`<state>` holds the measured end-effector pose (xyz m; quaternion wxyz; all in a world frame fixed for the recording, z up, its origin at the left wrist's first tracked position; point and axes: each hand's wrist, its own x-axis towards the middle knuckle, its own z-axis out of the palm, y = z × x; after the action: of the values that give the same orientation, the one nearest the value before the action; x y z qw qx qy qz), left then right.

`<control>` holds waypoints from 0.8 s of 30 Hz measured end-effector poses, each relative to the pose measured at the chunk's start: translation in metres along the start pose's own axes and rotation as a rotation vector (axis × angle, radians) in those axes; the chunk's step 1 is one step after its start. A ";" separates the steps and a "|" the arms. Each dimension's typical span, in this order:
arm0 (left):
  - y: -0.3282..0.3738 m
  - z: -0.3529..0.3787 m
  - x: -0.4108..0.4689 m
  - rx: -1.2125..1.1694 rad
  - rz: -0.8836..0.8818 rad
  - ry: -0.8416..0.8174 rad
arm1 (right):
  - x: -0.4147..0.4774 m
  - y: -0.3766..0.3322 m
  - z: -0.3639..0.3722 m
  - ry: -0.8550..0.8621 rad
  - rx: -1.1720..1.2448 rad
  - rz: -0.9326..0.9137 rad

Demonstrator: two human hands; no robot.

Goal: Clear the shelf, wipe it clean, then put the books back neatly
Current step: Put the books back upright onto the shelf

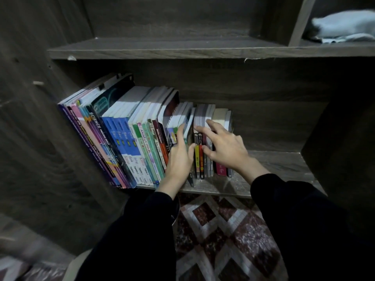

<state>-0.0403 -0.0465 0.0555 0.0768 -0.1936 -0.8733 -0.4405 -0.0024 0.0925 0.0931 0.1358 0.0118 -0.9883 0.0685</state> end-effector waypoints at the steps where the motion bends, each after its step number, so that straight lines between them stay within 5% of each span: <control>1: -0.003 0.003 -0.005 -0.033 -0.018 0.003 | 0.000 0.000 0.000 0.000 0.004 0.001; 8: -0.038 0.023 -0.048 -0.079 -0.126 0.073 | 0.004 -0.004 0.002 -0.011 -0.001 -0.001; 24: -0.038 0.022 -0.004 0.279 -0.140 -0.003 | 0.014 -0.015 0.010 -0.002 -0.027 -0.002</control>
<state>-0.0515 -0.0503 0.0127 0.0705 -0.1203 -0.9374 -0.3190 -0.0176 0.0764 0.0893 0.1353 0.0111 -0.9892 0.0549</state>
